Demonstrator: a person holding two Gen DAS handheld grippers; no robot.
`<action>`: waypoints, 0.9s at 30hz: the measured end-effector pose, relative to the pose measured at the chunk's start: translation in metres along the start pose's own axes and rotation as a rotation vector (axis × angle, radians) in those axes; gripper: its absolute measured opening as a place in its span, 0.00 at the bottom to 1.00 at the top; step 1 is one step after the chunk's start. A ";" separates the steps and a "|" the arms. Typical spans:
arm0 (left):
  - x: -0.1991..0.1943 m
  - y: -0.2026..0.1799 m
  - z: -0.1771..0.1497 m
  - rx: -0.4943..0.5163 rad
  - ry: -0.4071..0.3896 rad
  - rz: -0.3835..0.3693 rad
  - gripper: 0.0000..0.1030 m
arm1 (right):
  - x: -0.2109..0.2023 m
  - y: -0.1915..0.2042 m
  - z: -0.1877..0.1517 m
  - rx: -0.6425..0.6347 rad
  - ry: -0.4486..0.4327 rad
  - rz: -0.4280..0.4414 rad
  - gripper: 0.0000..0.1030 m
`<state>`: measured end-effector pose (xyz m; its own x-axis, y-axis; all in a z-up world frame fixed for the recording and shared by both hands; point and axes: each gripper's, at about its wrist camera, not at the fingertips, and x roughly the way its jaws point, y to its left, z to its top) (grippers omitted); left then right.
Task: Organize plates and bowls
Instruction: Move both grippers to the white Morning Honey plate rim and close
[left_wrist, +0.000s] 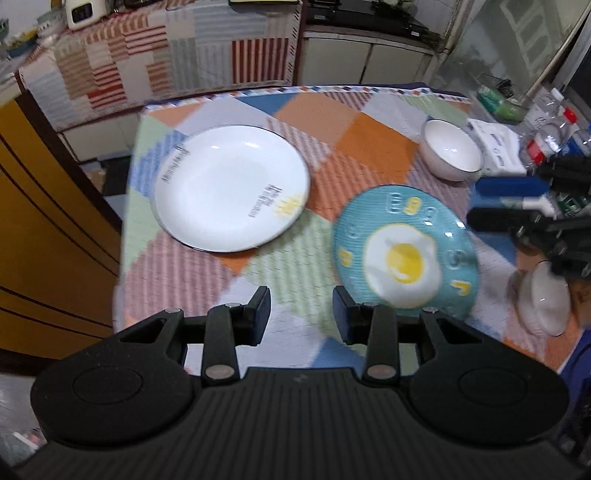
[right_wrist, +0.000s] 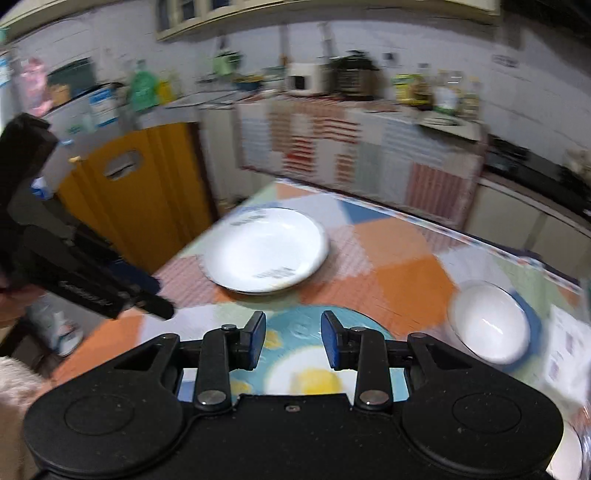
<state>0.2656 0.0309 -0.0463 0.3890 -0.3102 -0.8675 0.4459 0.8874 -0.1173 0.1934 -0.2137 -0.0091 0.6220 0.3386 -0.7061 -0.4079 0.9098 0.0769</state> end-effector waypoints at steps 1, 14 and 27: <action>-0.001 0.005 0.002 -0.001 0.000 0.006 0.35 | 0.003 0.002 0.010 -0.016 0.014 0.022 0.36; 0.027 0.064 0.020 0.005 -0.107 0.138 0.54 | 0.094 -0.020 0.057 0.091 -0.022 0.080 0.54; 0.115 0.122 0.026 -0.104 -0.055 0.074 0.55 | 0.188 -0.066 0.038 0.362 0.127 0.119 0.54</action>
<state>0.3854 0.0945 -0.1475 0.4628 -0.2579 -0.8481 0.3289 0.9384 -0.1059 0.3629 -0.2006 -0.1202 0.4877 0.4346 -0.7571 -0.1957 0.8996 0.3903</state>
